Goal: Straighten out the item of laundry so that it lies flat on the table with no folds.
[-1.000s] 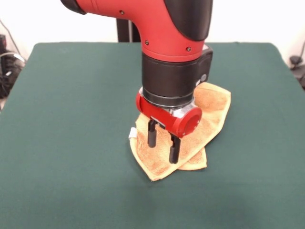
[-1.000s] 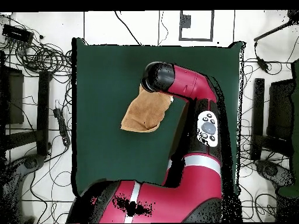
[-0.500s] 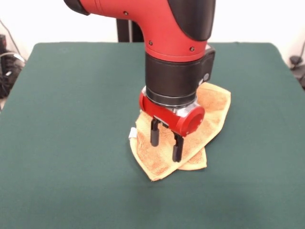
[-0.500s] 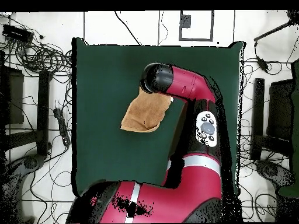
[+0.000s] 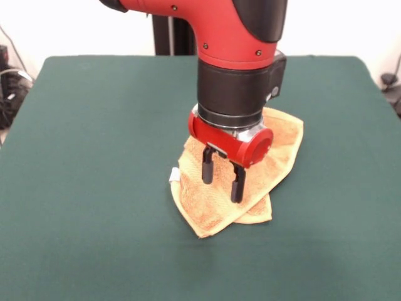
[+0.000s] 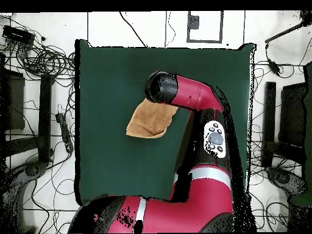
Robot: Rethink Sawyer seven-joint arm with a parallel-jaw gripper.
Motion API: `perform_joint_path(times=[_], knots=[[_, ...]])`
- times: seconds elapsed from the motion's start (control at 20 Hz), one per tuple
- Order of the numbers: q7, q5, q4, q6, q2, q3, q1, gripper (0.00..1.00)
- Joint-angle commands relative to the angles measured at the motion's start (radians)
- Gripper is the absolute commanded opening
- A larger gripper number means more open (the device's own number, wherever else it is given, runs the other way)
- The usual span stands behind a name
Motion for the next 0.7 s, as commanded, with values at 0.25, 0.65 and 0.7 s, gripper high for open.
perform_joint_path(times=[0.25,0.65,0.7], knots=[[-0.014,-0.044,0.251,-0.119,-0.032,0.189,-0.064,1.00],[-0.008,-0.086,0.260,-0.149,-0.037,0.203,-0.077,1.00],[-0.004,-0.091,0.263,-0.154,-0.038,0.207,-0.080,1.00]])
